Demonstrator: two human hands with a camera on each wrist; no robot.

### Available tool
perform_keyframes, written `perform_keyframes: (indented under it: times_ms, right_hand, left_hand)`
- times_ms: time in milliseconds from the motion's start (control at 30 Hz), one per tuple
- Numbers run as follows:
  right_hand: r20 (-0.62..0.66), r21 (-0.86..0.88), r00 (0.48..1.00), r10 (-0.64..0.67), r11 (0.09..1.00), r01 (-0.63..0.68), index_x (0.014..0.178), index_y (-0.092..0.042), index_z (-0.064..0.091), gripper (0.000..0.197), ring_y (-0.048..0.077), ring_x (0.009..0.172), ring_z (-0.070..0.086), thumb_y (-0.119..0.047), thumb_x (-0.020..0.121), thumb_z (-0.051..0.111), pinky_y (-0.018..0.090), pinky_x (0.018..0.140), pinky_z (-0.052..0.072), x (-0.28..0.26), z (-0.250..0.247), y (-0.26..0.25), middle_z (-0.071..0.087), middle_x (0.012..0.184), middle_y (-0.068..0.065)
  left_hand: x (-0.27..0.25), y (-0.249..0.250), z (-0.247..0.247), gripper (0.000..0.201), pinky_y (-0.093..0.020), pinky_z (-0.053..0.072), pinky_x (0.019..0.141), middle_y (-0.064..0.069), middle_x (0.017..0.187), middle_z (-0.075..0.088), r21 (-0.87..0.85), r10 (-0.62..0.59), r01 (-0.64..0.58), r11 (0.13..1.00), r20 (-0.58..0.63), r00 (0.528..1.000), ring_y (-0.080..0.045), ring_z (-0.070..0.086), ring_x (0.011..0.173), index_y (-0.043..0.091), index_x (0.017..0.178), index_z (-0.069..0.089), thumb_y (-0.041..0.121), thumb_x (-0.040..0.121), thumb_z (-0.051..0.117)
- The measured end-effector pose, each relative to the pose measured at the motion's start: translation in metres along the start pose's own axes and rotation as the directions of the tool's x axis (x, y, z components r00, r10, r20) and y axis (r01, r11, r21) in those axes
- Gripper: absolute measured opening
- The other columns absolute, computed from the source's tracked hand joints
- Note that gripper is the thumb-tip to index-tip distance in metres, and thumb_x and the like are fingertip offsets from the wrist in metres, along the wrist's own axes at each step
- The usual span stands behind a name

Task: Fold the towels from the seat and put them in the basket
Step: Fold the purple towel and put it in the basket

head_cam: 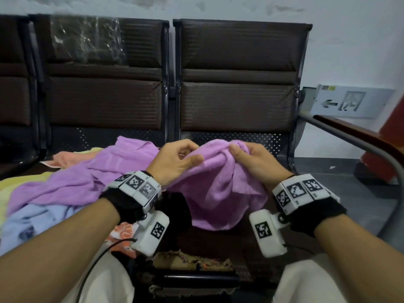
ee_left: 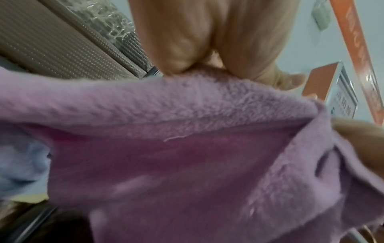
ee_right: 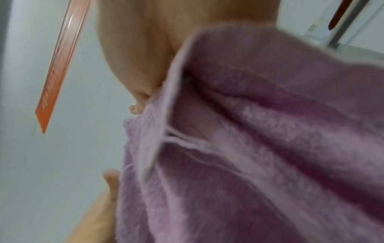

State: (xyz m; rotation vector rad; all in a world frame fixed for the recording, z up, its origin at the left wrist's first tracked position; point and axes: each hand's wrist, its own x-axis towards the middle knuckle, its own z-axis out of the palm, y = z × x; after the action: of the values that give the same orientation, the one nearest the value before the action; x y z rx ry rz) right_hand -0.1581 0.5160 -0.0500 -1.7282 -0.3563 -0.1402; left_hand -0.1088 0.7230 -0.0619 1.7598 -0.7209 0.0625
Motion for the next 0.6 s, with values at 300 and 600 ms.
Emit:
perform_keyframes:
  times_ms: [300,600]
  right_hand:
    - [-0.369,0.276,0.929,0.007,0.956,0.102,0.085,-0.015,0.066,0.027,0.012,0.077,0.068,-0.030,0.097,0.048,0.027,0.072,0.057,0.000,-0.030,-0.017,0.073,0.079,0.000]
    - [-0.385,-0.376,0.916,-0.112,0.926,-0.045,0.089,-0.015,0.067,0.017,0.014,0.080,0.061,-0.023,0.095,0.054,0.012,0.072,0.047,-0.010,-0.042,0.013,0.067,0.084,-0.001]
  left_hand:
    - [-0.005,-0.050,-0.015,0.036,-0.023,0.034,0.060,0.006,0.056,0.048,0.579,-0.126,0.101,0.809,0.003,0.992,-0.013,0.043,0.060,0.025,0.058,0.043,0.003,0.081,0.060]
    - [0.004,-0.023,-0.002,0.023,-0.022,0.040,0.074,-0.001,0.084,0.066,0.509,-0.044,0.008,0.861,0.060,0.997,-0.014,0.056,0.079,0.004,0.094,0.069,0.020,0.095,0.051]
